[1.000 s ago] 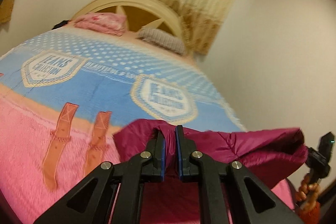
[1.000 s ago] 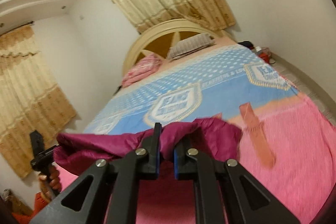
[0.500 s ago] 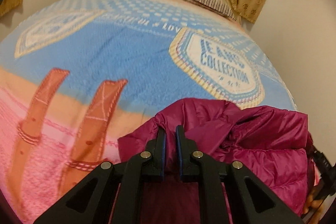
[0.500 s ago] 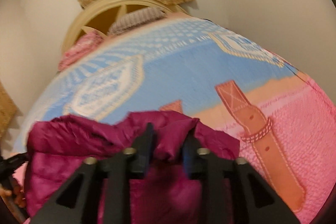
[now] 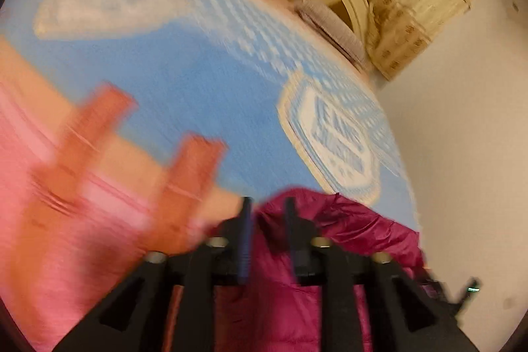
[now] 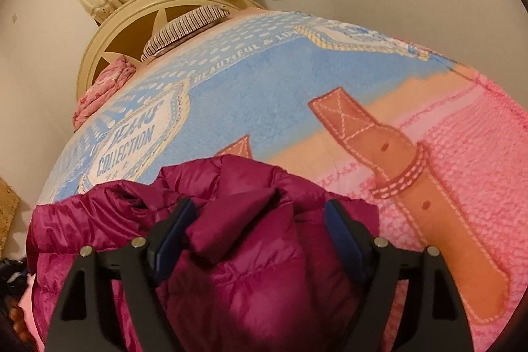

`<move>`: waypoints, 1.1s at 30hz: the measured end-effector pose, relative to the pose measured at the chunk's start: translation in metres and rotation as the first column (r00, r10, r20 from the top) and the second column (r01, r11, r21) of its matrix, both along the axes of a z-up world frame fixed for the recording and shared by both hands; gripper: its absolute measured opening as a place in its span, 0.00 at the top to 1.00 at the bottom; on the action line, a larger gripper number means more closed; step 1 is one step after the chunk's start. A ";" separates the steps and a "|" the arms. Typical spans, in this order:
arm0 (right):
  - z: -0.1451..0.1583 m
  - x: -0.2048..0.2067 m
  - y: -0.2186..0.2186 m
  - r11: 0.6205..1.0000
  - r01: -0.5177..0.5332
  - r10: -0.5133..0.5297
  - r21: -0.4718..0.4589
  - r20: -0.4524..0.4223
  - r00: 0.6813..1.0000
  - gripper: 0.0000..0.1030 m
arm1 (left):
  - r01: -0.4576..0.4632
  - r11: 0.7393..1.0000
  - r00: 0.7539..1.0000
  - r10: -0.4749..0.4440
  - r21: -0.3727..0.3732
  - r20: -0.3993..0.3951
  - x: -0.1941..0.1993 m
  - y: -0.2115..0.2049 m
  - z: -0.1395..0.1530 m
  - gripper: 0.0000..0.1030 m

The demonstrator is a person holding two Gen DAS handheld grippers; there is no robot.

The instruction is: Fold large clothes

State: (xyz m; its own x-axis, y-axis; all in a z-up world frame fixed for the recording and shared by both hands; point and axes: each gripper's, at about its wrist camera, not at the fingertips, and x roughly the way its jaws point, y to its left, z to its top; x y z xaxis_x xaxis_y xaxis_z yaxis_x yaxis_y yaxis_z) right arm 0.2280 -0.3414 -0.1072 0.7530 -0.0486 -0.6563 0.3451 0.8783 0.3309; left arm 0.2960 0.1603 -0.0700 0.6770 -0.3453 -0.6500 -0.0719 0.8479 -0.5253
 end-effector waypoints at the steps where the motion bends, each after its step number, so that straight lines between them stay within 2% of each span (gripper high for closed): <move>1: 0.008 -0.003 0.003 1.000 0.010 -0.010 -0.023 0.020 1.000 0.20 | -0.002 0.999 0.999 0.000 0.049 0.037 -0.007 0.001 0.013 0.43; 3: 0.033 -0.021 0.009 0.994 0.035 -0.023 -0.108 0.114 0.993 0.20 | -0.020 0.992 0.994 0.006 0.128 0.109 -0.021 -0.004 0.032 0.36; 4: 0.048 -0.034 0.014 0.985 0.049 -0.022 -0.165 0.163 0.986 0.20 | -0.013 0.982 0.989 -0.015 0.190 0.144 -0.029 -0.016 0.043 0.36; 6: 0.072 -0.049 0.028 0.963 0.053 0.004 -0.263 0.212 0.977 0.21 | 0.052 0.959 0.983 -0.098 0.279 0.153 -0.033 -0.046 0.051 0.36; 7: 0.084 -0.053 0.038 0.952 0.020 0.048 -0.306 0.213 0.976 0.30 | 0.093 0.949 0.979 -0.143 0.302 0.148 -0.034 -0.062 0.053 0.36; 8: 0.089 -0.053 0.045 0.947 -0.018 0.088 -0.321 0.204 0.975 0.48 | 0.144 0.939 0.970 -0.196 0.312 0.142 -0.036 -0.083 0.053 0.36; 10: 0.097 -0.044 0.067 0.939 -0.143 0.197 -0.313 0.148 0.969 0.63 | 0.229 0.921 0.949 -0.284 0.316 0.139 -0.040 -0.123 0.051 0.36; 11: 0.098 -0.037 0.076 0.937 -0.194 0.238 -0.289 0.128 0.963 0.65 | 0.255 0.910 0.940 -0.312 0.327 0.134 -0.040 -0.145 0.050 0.36; 12: 0.097 -0.027 0.087 0.936 -0.245 0.280 -0.253 0.113 0.953 0.65 | 0.278 0.897 0.934 -0.336 0.343 0.122 -0.038 -0.166 0.047 0.36; 15: 0.085 0.004 0.112 0.930 -0.304 0.323 -0.208 0.061 0.944 0.65 | 0.329 0.865 0.923 -0.379 0.379 0.064 -0.023 -0.213 0.029 0.36; 17: 0.069 0.023 0.125 0.924 -0.325 0.334 -0.202 0.008 0.943 0.65 | 0.335 0.866 0.928 -0.372 0.371 0.031 -0.010 -0.231 0.011 0.36; 19: 0.051 0.041 0.130 0.919 -0.331 0.330 -0.212 -0.040 0.943 0.65 | 0.308 0.881 0.943 -0.333 0.360 0.009 0.001 -0.232 -0.003 0.36; 21: 0.036 0.049 0.133 0.914 -0.343 0.336 -0.215 -0.071 0.939 0.65 | 0.298 0.883 0.950 -0.312 0.361 -0.023 0.010 -0.231 -0.020 0.36; 23: 0.018 0.055 0.129 0.908 -0.347 0.330 -0.235 -0.108 0.938 0.65 | 0.293 0.893 0.951 -0.308 0.343 -0.010 0.016 -0.229 -0.034 0.36; 28: 0.000 0.053 0.119 0.915 -0.329 0.321 -0.232 -0.072 0.944 0.66 | 0.265 0.895 0.949 -0.307 0.360 0.065 0.015 -0.227 -0.047 0.32; 33: -0.005 0.061 0.125 0.912 -0.328 0.312 -0.248 -0.101 0.945 0.65 | 0.286 0.902 0.949 -0.314 0.322 0.038 0.025 -0.225 -0.057 0.31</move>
